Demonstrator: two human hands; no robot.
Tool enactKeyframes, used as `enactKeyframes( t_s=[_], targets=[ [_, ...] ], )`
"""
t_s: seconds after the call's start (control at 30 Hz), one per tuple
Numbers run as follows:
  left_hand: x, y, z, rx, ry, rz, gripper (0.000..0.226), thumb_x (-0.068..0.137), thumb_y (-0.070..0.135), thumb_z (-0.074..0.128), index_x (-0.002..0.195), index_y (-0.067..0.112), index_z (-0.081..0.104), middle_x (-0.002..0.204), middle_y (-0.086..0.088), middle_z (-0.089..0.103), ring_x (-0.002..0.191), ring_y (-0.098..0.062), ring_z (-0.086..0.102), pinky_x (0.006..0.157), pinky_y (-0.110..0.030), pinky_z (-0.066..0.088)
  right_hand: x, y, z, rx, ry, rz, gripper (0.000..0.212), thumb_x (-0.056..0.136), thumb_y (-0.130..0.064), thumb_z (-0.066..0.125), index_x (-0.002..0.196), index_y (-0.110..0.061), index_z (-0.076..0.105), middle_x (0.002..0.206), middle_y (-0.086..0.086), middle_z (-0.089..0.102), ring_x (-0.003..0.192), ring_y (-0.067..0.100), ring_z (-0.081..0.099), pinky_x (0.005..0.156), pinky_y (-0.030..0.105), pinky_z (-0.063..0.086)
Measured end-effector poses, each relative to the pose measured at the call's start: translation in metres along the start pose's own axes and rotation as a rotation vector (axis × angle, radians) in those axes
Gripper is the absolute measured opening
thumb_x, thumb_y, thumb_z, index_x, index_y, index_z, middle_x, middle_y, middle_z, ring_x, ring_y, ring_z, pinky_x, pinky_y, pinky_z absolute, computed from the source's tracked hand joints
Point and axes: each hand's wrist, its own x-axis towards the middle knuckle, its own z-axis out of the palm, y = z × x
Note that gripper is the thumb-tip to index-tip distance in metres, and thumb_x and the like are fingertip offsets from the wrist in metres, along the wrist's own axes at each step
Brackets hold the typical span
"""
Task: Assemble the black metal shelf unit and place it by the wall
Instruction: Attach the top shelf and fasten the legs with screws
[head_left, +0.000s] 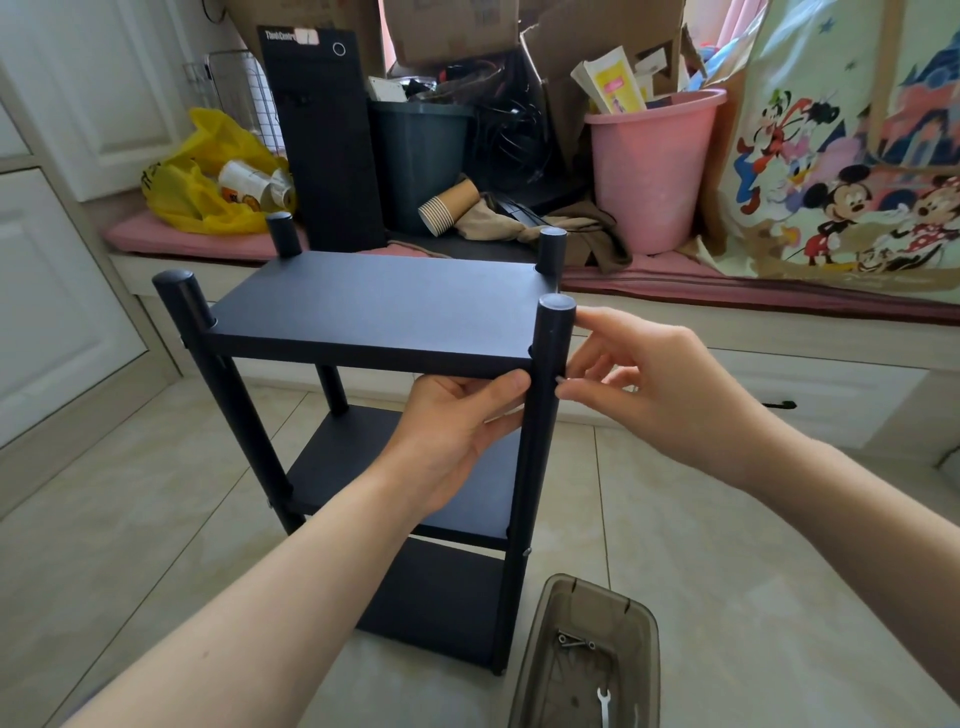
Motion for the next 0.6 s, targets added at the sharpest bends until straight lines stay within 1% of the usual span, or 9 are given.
enactKeyframes(
  t_s=[0.17,0.3,0.37,0.43,0.47,0.53,0.6],
  targets=[
    [-0.0020,-0.0023,-0.0006,0.004,-0.006,0.030,0.030,0.083,0.013,0.066,0.112,0.003,0.070,0.114,-0.017,0.074,0.110,-0.032,0.070,0.092,-0.043,0.057,-0.0032,0.0007,-0.0010,0.024,-0.024,0.007,0.060,0.087,-0.015,0.072,0.142,-0.020,0.050,0.087,-0.011,0.066,0.086,0.010,0.063,0.077,0.028,0.054],
    [-0.0030,-0.0049,-0.0014,0.006,-0.002,0.049,0.031,0.083,0.012,0.067,0.112,0.002,0.070,0.115,-0.019,0.073,0.111,-0.034,0.069,0.095,-0.045,0.056,-0.0035,-0.0001,-0.0029,0.051,-0.042,-0.003,0.059,0.087,-0.014,0.071,0.141,-0.025,0.049,0.087,-0.011,0.065,0.085,0.012,0.062,0.075,0.031,0.055],
    [-0.0036,-0.0054,-0.0015,0.006,0.000,0.042,0.030,0.083,0.012,0.067,0.111,0.003,0.070,0.115,-0.020,0.073,0.112,-0.034,0.069,0.095,-0.044,0.056,-0.0036,0.0004,-0.0024,0.020,-0.027,0.002,0.061,0.086,-0.019,0.073,0.141,-0.025,0.049,0.086,-0.013,0.066,0.083,0.010,0.063,0.076,0.028,0.054],
    [-0.0035,-0.0051,-0.0013,0.003,-0.004,0.036,0.028,0.083,0.012,0.067,0.109,0.005,0.072,0.114,-0.018,0.073,0.112,-0.033,0.069,0.094,-0.043,0.056,-0.0041,0.0009,-0.0012,-0.001,-0.003,0.016,0.061,0.084,-0.026,0.073,0.140,-0.025,0.051,0.084,-0.014,0.067,0.082,0.007,0.065,0.077,0.022,0.053],
    [-0.0031,-0.0049,-0.0013,-0.001,-0.004,0.035,0.027,0.083,0.013,0.067,0.108,0.005,0.073,0.114,-0.018,0.074,0.112,-0.033,0.069,0.094,-0.043,0.056,-0.0041,0.0011,-0.0009,0.001,0.008,0.028,0.059,0.082,-0.029,0.073,0.138,-0.026,0.053,0.083,-0.014,0.068,0.081,0.006,0.065,0.076,0.019,0.052],
    [-0.0026,-0.0046,-0.0012,-0.006,-0.006,0.036,0.026,0.083,0.013,0.067,0.107,0.007,0.073,0.113,-0.017,0.074,0.112,-0.033,0.069,0.095,-0.044,0.055,-0.0031,0.0020,-0.0004,0.022,0.027,0.054,0.049,0.078,-0.035,0.072,0.125,-0.031,0.059,0.080,-0.013,0.069,0.079,0.004,0.066,0.073,0.015,0.051],
    [-0.0028,-0.0042,-0.0011,-0.006,-0.016,0.036,0.024,0.084,0.013,0.067,0.106,0.011,0.075,0.114,-0.015,0.074,0.113,-0.032,0.069,0.096,-0.045,0.055,-0.0018,0.0043,0.0014,0.087,0.042,0.081,0.037,0.075,-0.037,0.072,0.110,-0.038,0.061,0.077,-0.010,0.070,0.076,0.005,0.067,0.071,0.017,0.053]
  ],
)
